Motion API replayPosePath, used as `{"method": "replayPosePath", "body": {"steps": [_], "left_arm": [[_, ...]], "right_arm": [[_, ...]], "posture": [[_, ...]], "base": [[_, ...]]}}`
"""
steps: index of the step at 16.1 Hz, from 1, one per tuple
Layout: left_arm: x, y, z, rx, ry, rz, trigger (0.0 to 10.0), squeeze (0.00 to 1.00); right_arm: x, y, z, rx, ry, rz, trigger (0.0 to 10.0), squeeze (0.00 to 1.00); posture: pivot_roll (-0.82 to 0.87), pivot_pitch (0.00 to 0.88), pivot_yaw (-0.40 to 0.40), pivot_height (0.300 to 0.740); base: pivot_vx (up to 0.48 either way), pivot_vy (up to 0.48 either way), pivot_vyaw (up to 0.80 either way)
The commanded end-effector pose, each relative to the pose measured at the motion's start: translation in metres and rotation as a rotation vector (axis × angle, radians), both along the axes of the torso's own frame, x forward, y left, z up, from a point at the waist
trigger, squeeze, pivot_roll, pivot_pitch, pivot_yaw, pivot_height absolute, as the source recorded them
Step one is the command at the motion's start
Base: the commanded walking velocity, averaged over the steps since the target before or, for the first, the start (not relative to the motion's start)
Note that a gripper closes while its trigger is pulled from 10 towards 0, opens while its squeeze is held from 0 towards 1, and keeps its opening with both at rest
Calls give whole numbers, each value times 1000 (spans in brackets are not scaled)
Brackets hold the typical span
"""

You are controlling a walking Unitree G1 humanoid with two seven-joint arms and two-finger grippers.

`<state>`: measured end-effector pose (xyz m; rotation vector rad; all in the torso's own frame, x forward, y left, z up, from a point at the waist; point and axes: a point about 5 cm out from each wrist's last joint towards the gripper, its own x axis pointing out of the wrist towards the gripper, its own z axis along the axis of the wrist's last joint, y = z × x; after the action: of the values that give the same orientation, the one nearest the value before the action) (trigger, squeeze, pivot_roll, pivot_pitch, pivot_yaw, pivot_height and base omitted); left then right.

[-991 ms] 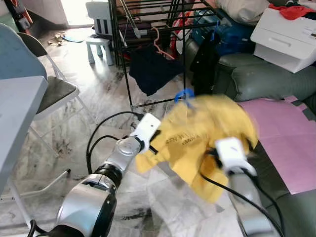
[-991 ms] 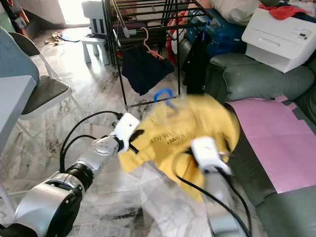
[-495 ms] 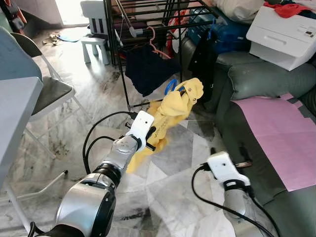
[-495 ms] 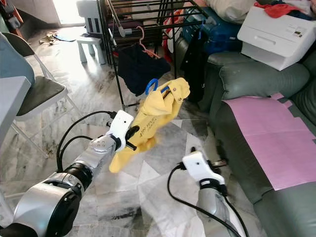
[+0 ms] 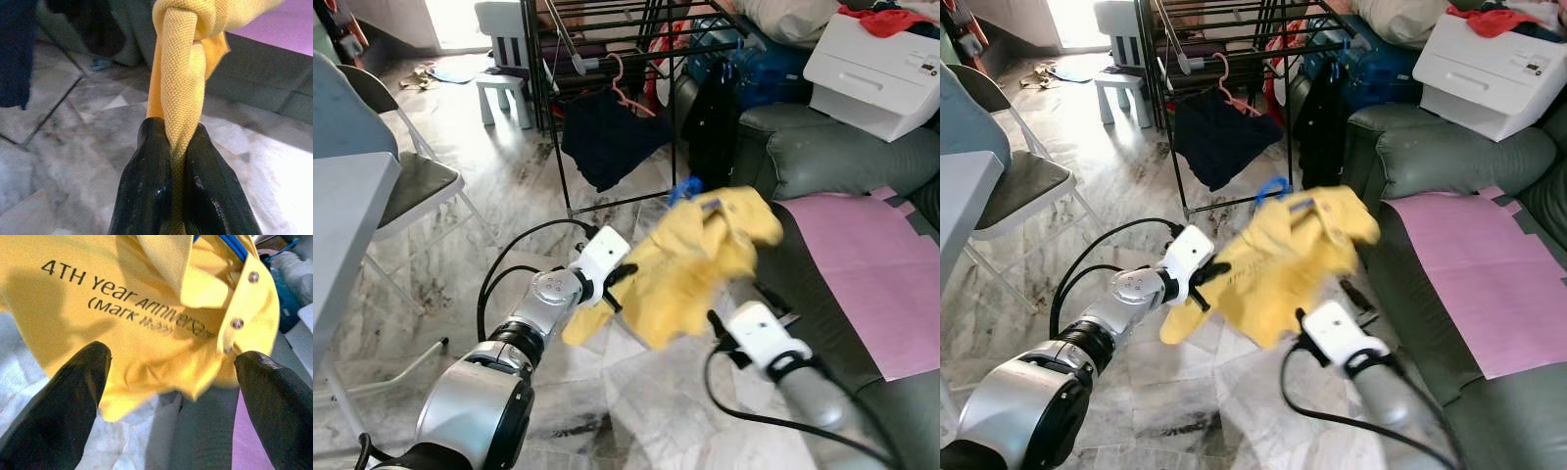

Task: Hang hanger

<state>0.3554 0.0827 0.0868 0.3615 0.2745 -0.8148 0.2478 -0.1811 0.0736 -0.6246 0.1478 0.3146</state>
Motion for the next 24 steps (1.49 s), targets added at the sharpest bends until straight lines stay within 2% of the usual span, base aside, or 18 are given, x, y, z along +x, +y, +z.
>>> {"method": "replayPosePath", "body": {"steps": [1,2,3,5,6,7,10,11,12,13,15,21,22,23,24], "left_arm": [[2,1,8,-58,-9,-31,10000,0],[-3,1,3,-82,20,-67,10000,0],[-11,2,-5,-62,30,-135,10000,0],[-19,8,-15,9,33,-213,10000,0],[-21,13,-16,42,31,-246,10000,0],[-25,15,-17,94,16,-328,10000,0],[-29,13,-15,108,-10,-422,10000,0],[-32,9,-12,89,-33,-484,10000,0],[-34,5,-9,77,-55,-522,10000,0],[-35,3,-8,64,-66,-549,10000,0],[-37,-3,-1,29,-99,-608,10000,0],[-42,-1,1,36,-128,-695,9059,0],[-43,0,0,51,-130,-712,8902,0],[-44,0,0,54,-134,-718,9686,0],[-44,0,-1,54,-134,-718,9686,0]], "right_arm": [[1,-11,5,31,13,-22,10000,1000],[0,-14,5,36,34,-5,10000,1000],[-5,-17,4,19,73,52,10000,1000],[-10,-27,17,46,116,100,10000,1000],[-14,-35,27,25,159,156,10000,1000],[-16,-49,43,-14,194,204,10000,1000],[-18,-60,64,-26,242,267,10000,1000],[-18,-67,71,-24,274,285,10000,729],[-19,-71,72,-32,309,299,10000,624],[-19,-75,72,-51,334,303,10000,306],[-17,-82,72,-59,391,325,10000,0],[-15,-84,72,-74,461,393,10000,0],[-15,-85,71,-72,477,405,3137,0],[-16,-84,71,-41,495,427,0,0],[-16,-84,71,-37,499,431,0,0]], "posture": [[-75,0,-11,740],[-75,0,-11,740],[-67,0,-16,740],[-66,0,-23,740],[-67,0,-27,740],[-67,0,-29,740],[-72,0,-27,740],[-72,0,-26,740],[-72,0,-26,740],[-72,0,-26,740],[-66,0,-26,740],[-53,0,-33,740],[-52,0,-32,740],[-53,0,-33,740],[-53,0,-33,740]], "base": [[0,0,0],[0,0,0],[0,0,0],[0,0,0],[0,0,0],[0,0,0],[0,0,0],[0,0,0],[0,0,0],[0,0,0],[0,0,0],[0,0,0],[0,0,0],[0,0,0],[0,0,0]]}}
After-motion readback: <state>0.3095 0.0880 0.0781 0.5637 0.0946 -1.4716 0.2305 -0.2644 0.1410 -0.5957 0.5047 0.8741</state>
